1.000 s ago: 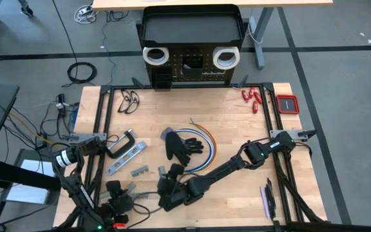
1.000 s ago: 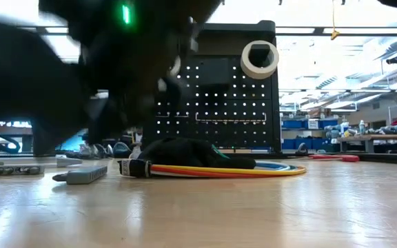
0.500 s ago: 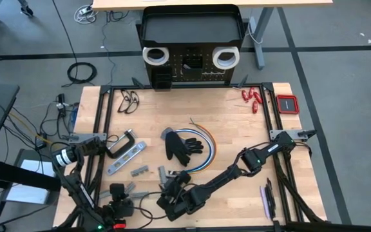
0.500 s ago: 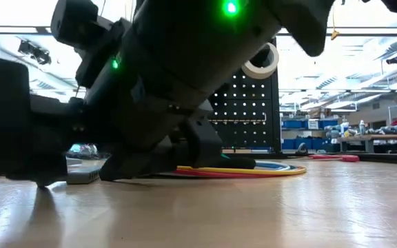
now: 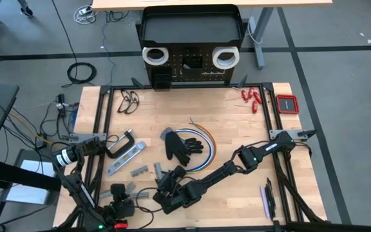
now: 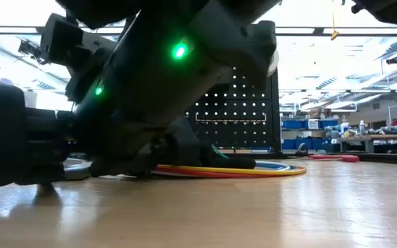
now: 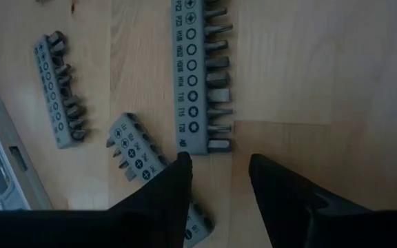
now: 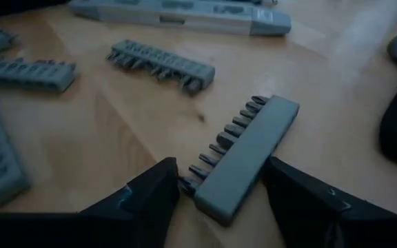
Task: Hang tools onto peg board
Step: Put the terminal block into the black bin on the peg board
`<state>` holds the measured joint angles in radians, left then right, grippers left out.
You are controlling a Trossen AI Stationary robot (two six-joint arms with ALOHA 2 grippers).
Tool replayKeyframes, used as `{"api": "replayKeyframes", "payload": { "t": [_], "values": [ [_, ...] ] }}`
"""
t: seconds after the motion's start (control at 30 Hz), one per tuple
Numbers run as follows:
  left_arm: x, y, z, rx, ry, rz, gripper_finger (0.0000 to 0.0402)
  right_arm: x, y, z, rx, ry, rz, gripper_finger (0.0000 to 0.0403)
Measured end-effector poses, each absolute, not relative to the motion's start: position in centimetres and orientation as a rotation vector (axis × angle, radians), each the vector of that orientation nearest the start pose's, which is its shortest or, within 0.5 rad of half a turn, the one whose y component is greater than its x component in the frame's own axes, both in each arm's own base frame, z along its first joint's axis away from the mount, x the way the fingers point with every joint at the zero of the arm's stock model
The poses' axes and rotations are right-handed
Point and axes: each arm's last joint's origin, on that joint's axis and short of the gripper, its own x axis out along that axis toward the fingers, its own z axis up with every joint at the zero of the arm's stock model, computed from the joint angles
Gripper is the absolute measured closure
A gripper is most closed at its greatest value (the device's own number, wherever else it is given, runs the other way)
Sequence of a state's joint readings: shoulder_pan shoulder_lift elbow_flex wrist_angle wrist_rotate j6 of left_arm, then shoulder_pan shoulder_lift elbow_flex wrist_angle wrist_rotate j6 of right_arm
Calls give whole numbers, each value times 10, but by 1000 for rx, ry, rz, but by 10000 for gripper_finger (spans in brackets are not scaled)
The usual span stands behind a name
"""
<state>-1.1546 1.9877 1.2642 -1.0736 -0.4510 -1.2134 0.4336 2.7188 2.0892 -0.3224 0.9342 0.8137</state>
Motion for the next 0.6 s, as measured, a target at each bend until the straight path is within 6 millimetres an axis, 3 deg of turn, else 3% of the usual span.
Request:
{"api": "replayKeyframes", "payload": {
  "t": [0.2, 0.37, 0.5, 0.6],
  "values": [
    [144, -294, 135, 244, 1209, 326, 243, 505, 206, 40, 149, 492, -698, 178],
    [144, -293, 136, 250, 1201, 332, 243, 505, 207, 40, 157, 507, -673, 227],
    [144, -292, 136, 225, 1186, 363, 243, 504, 212, 48, 124, 541, -628, 277],
    [142, -292, 137, 209, 1179, 377, 243, 499, 213, 64, 63, 602, -600, 279]
  ]
}}
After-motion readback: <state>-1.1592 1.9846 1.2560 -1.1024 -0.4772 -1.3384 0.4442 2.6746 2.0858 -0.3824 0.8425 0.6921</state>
